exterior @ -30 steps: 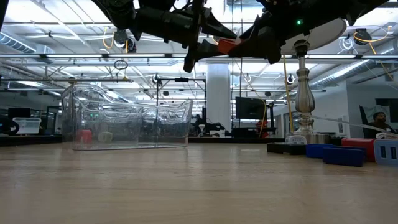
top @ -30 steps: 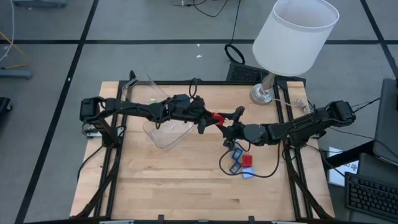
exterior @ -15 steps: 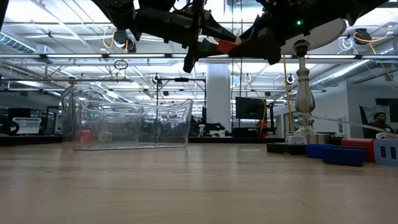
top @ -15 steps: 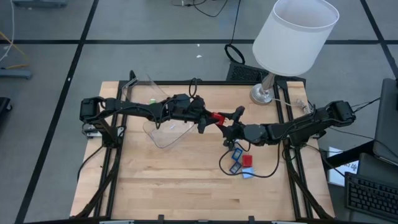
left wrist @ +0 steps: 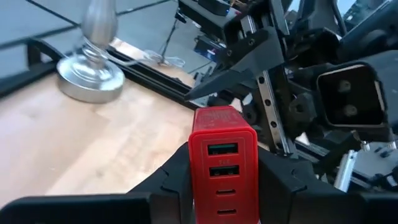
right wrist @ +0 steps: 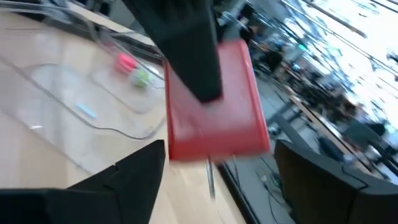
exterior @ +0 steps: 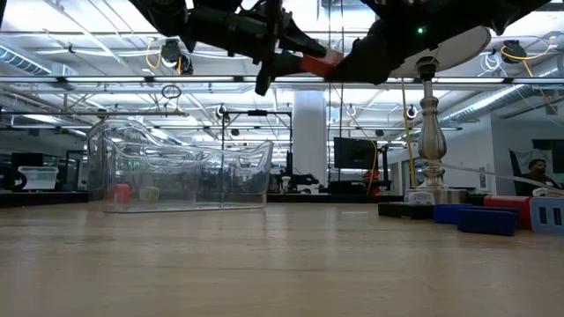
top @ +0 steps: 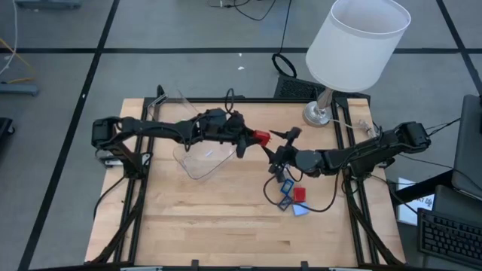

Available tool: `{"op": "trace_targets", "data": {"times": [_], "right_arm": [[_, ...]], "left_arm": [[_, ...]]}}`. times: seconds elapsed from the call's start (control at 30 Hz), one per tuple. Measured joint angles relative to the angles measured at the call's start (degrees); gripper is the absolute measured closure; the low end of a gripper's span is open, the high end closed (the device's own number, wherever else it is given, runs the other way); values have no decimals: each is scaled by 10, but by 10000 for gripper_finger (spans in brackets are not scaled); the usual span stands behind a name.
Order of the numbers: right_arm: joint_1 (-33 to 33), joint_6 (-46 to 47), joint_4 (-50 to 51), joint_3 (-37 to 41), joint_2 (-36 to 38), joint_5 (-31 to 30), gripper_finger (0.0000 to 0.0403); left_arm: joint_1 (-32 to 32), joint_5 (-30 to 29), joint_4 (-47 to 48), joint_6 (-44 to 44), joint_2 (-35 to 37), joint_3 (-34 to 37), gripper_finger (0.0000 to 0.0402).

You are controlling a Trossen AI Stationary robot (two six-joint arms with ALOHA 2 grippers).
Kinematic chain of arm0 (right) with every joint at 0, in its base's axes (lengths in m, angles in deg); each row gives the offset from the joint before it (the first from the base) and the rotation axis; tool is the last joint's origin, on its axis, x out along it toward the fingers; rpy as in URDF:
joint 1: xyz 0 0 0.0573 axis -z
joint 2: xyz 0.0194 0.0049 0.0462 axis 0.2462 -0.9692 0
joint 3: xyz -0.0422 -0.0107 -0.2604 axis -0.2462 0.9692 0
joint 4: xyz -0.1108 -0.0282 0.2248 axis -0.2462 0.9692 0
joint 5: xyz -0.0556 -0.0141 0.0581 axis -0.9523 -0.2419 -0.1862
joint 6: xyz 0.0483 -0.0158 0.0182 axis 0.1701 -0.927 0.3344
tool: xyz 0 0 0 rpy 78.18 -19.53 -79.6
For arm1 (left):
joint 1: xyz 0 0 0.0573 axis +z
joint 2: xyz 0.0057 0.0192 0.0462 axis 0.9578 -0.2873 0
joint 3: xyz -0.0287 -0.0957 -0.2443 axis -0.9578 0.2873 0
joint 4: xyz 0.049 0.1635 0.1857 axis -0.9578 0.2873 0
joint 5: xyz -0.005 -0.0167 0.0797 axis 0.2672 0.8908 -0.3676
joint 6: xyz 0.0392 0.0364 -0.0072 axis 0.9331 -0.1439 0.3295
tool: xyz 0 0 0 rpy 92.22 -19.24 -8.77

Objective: Pick & Place Office items
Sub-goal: Put the red charger adapter into the top transparent bin

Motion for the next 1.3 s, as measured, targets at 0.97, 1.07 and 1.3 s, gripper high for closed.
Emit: {"op": "trace_targets", "data": {"times": [0.97, 1.07, 1.3], "right_arm": [[-26, 155, 109, 0, 113, 83, 106], [-26, 157, 108, 0, 113, 83, 106], [-26, 157, 108, 0, 112, 83, 106]], "left_arm": [[50, -248, 132, 61, 308, 243, 282], [61, -297, 147, 31, 346, 281, 282], [63, -451, 239, -23, 445, 330, 282]]}}
